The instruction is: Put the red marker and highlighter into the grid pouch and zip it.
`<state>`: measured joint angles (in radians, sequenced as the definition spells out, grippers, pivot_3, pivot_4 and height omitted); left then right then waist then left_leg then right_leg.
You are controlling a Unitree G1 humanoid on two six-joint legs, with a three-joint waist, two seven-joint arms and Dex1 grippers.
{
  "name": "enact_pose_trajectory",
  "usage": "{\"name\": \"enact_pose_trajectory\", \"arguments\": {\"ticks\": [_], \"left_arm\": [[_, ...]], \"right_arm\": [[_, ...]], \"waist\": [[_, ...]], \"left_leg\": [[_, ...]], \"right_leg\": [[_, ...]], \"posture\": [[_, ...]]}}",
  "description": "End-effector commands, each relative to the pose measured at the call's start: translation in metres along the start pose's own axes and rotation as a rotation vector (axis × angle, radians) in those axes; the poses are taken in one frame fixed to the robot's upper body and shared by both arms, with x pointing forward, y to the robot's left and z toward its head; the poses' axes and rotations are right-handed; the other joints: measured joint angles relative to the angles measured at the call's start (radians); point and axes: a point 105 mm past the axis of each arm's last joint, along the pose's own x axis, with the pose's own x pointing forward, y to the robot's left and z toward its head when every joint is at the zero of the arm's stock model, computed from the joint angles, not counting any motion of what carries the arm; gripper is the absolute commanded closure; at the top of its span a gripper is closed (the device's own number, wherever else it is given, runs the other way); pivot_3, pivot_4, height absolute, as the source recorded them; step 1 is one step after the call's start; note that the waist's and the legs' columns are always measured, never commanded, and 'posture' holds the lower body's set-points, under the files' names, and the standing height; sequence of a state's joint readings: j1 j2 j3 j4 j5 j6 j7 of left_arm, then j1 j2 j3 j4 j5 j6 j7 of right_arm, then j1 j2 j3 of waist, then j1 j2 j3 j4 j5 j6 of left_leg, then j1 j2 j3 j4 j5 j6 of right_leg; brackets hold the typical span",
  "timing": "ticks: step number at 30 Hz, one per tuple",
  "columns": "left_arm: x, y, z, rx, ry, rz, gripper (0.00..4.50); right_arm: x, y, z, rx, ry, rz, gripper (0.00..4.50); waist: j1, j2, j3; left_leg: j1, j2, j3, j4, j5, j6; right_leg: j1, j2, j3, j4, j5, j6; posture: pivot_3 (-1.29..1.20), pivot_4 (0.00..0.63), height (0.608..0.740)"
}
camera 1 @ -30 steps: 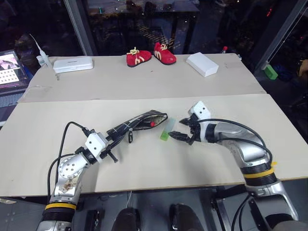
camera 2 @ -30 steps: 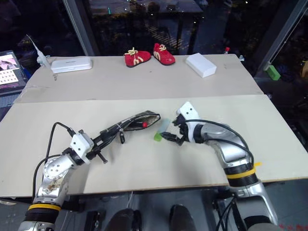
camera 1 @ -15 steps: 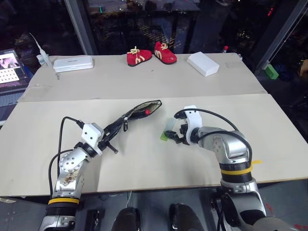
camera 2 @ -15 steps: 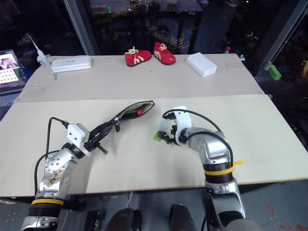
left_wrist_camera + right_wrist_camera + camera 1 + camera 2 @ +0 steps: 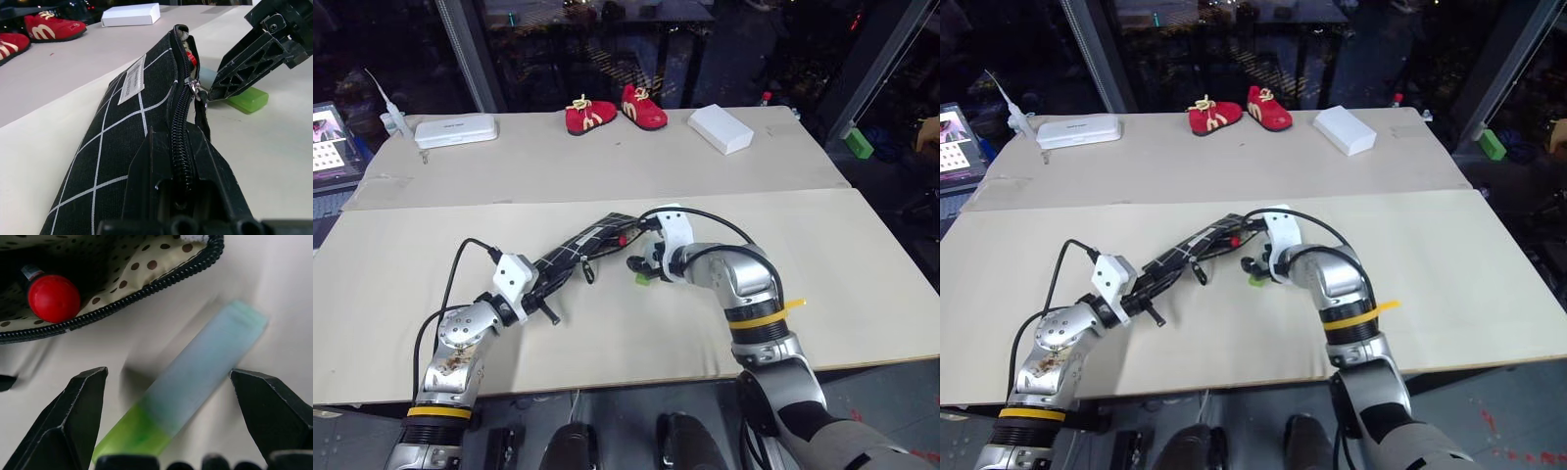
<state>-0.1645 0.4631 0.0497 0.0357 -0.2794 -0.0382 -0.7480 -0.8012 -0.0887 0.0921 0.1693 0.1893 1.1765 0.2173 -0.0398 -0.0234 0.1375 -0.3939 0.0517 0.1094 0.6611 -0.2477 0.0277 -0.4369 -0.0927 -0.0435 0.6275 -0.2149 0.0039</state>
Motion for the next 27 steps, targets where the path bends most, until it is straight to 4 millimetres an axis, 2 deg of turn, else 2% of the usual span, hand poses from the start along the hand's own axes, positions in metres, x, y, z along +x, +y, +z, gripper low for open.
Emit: {"name": "enact_pose_trajectory", "arguments": {"ticks": [1,2,6,8,9,13,16,19,21,22,24,25,27], "left_arm": [[0.003,0.008,0.022,0.033,-0.075,0.035,4.50],[0.003,0.009,0.024,0.028,-0.085,0.044,4.50],[0.006,0.014,0.036,0.011,-0.124,0.066,4.50],[0.006,0.014,0.040,0.004,-0.132,0.067,4.50],[0.007,0.013,0.041,0.002,-0.131,0.064,4.50],[0.008,0.010,0.041,-0.002,-0.124,0.049,4.50],[0.007,0.008,0.040,-0.003,-0.119,0.040,4.50],[0.006,0.005,0.037,-0.006,-0.107,0.025,4.50],[0.005,0.001,0.032,-0.006,-0.094,0.008,4.50],[0.005,-0.001,0.030,-0.007,-0.086,-0.003,4.50],[0.005,-0.004,0.026,-0.009,-0.077,-0.015,4.50],[0.005,-0.005,0.025,-0.009,-0.074,-0.021,4.50],[0.005,-0.007,0.023,-0.012,-0.070,-0.033,4.50]], "right_arm": [[0.006,-0.007,-0.004,-0.049,-0.002,-0.042,0.07],[0.007,-0.007,-0.006,-0.077,-0.006,-0.049,0.07],[0.008,-0.009,-0.015,-0.160,-0.015,-0.055,1.08],[0.008,-0.011,-0.020,-0.165,-0.018,-0.056,1.70],[0.007,-0.012,-0.021,-0.167,-0.021,-0.057,2.19],[0.004,-0.016,-0.021,-0.172,-0.039,-0.062,3.44],[-0.004,-0.026,-0.017,-0.172,-0.062,-0.078,3.43],[-0.023,-0.037,0.004,-0.210,-0.164,-0.058,3.43],[-0.043,-0.049,0.026,-0.277,-0.285,-0.048,3.43],[-0.057,-0.059,0.037,-0.369,-0.341,-0.061,3.43],[-0.077,-0.072,0.049,-0.475,-0.386,-0.070,3.43],[-0.085,-0.076,0.052,-0.515,-0.397,-0.063,3.43],[-0.105,-0.070,0.060,-0.656,-0.453,0.005,3.43]], "waist": [[-0.001,0.000,0.000],[-0.002,0.000,0.000],[-0.002,0.000,0.000],[-0.002,0.000,0.000],[-0.002,0.000,0.000],[-0.001,0.000,0.000],[0.002,0.000,0.000],[0.009,0.000,0.000],[0.015,0.000,0.000],[0.017,0.000,0.000],[0.022,0.000,0.000],[0.023,0.000,0.000],[0.023,0.000,0.000]], "left_leg": [[0.001,0.000,0.000,0.000,0.000,0.000],[0.001,0.000,0.000,0.000,0.000,0.000],[0.004,0.000,0.000,0.000,0.000,0.000],[0.004,0.000,0.000,0.000,0.000,0.000],[0.004,0.000,0.000,0.000,0.000,0.000],[0.004,0.000,0.000,0.000,0.000,0.000],[0.004,0.000,0.000,0.000,0.000,0.000],[0.003,0.000,-0.001,0.000,0.000,0.000],[0.002,-0.001,0.000,0.000,0.000,0.000],[0.001,-0.001,0.000,0.000,0.000,0.000],[-0.002,-0.002,0.000,0.000,0.000,0.001],[-0.002,-0.001,0.000,0.000,0.000,0.001],[-0.002,-0.001,0.000,0.000,-0.001,0.001]], "right_leg": [[0.001,0.000,0.000,0.000,0.000,0.000],[0.001,0.000,0.000,0.000,0.000,0.000],[0.004,0.000,0.001,0.000,0.000,0.000],[0.004,0.000,0.001,0.000,0.000,0.000],[0.004,0.000,0.001,0.000,0.000,0.000],[0.004,0.000,0.001,0.000,0.000,0.000],[0.004,0.000,0.000,0.000,0.000,0.000],[0.003,0.000,0.000,-0.001,0.000,0.000],[0.003,-0.001,0.000,-0.002,0.000,0.000],[0.001,-0.001,0.000,-0.002,0.000,0.000],[-0.001,-0.001,0.001,-0.002,0.000,0.001],[-0.002,0.000,0.001,-0.003,0.000,0.001],[-0.002,0.001,0.000,-0.003,0.000,0.001]], "posture": [[0.00,0.150,0.740],[0.00,0.150,0.740],[0.00,0.150,0.740],[0.00,0.150,0.740],[0.00,0.150,0.740],[0.00,0.150,0.740],[0.00,0.150,0.740],[0.00,0.150,0.740],[0.00,0.150,0.740],[0.00,0.150,0.740],[0.00,0.150,0.740],[0.00,0.150,0.740],[0.00,0.150,0.740]]}}
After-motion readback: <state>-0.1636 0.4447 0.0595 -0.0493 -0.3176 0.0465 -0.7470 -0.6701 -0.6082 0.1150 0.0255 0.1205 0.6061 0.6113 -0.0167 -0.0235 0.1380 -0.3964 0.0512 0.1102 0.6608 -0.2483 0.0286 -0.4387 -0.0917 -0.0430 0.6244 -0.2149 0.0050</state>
